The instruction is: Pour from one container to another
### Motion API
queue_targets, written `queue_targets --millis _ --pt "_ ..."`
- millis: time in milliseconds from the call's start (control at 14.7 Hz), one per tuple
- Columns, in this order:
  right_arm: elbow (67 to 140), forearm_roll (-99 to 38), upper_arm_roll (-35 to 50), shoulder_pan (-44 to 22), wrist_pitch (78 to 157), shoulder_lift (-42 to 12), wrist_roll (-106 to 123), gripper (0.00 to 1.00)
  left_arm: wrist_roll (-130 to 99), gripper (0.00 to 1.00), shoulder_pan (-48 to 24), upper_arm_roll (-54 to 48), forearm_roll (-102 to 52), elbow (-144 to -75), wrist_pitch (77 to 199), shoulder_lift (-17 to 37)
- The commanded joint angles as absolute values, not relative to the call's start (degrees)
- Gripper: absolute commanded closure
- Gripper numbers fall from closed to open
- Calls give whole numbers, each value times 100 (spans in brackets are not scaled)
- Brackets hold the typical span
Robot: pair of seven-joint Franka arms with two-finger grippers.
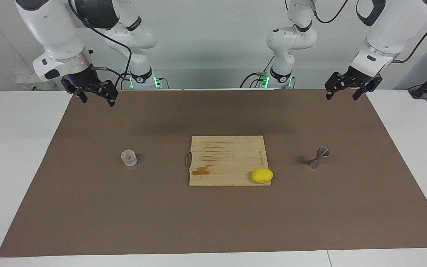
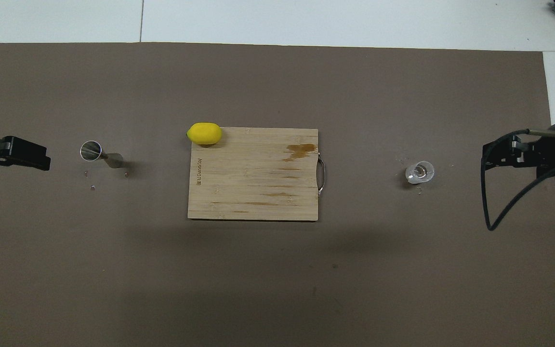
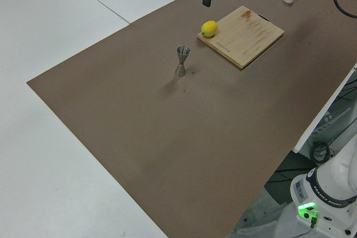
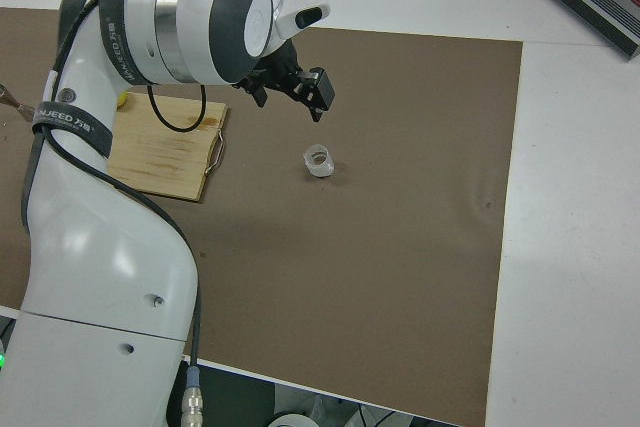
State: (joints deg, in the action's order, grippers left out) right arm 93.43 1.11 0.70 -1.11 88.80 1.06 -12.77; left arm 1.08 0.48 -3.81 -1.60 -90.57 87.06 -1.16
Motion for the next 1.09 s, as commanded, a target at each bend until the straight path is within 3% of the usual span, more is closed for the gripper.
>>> queue_targets --millis 0,1024 --pt "9475 26 88 -44 8859 237 -1204 0 18 0 88 -413 -237 -9290 8877 -299" --pt "9475 26 53 61 8824 246 -1204 0 -255 0 114 -387 -474 -10047 9546 -458"
